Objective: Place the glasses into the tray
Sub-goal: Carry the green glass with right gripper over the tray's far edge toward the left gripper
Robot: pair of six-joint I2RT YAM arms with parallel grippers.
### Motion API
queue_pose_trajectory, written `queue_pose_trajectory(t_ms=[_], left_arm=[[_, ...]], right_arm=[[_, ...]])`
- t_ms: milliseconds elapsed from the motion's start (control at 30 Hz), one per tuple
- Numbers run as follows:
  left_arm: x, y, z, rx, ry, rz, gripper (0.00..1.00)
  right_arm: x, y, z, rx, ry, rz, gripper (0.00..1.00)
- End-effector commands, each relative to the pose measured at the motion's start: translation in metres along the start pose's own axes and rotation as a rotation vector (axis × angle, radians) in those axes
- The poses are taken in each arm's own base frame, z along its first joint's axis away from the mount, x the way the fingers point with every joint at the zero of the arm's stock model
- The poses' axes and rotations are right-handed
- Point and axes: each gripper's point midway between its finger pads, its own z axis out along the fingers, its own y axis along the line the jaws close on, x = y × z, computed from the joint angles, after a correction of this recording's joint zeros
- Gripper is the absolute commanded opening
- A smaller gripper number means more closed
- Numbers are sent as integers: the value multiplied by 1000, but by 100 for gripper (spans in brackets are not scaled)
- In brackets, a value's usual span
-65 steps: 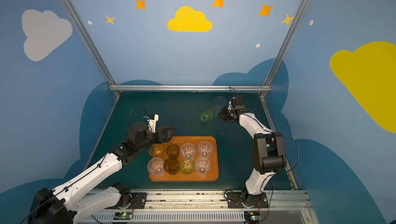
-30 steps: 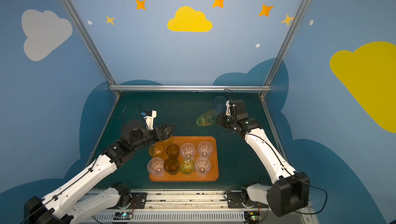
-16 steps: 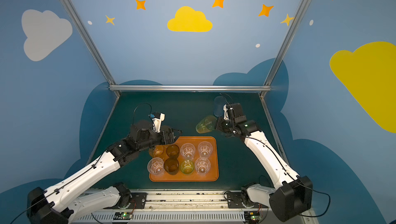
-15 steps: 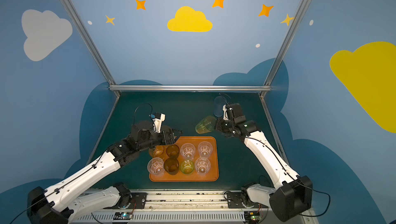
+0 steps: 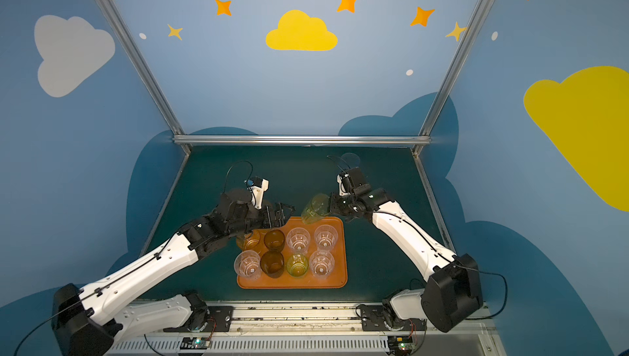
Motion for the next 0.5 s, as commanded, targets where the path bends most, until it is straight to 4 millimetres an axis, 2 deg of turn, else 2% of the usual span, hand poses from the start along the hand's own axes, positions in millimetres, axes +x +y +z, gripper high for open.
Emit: queue_pose_trajectory(t_ms=[0, 467], left_arm=[[-11, -5, -7, -10, -29, 3, 100], [-19, 6, -11, -57, -101, 7, 100]], right_arm=[[-14, 21, -1, -43, -32, -39, 0], [-6, 42, 28, -18, 39, -95, 0]])
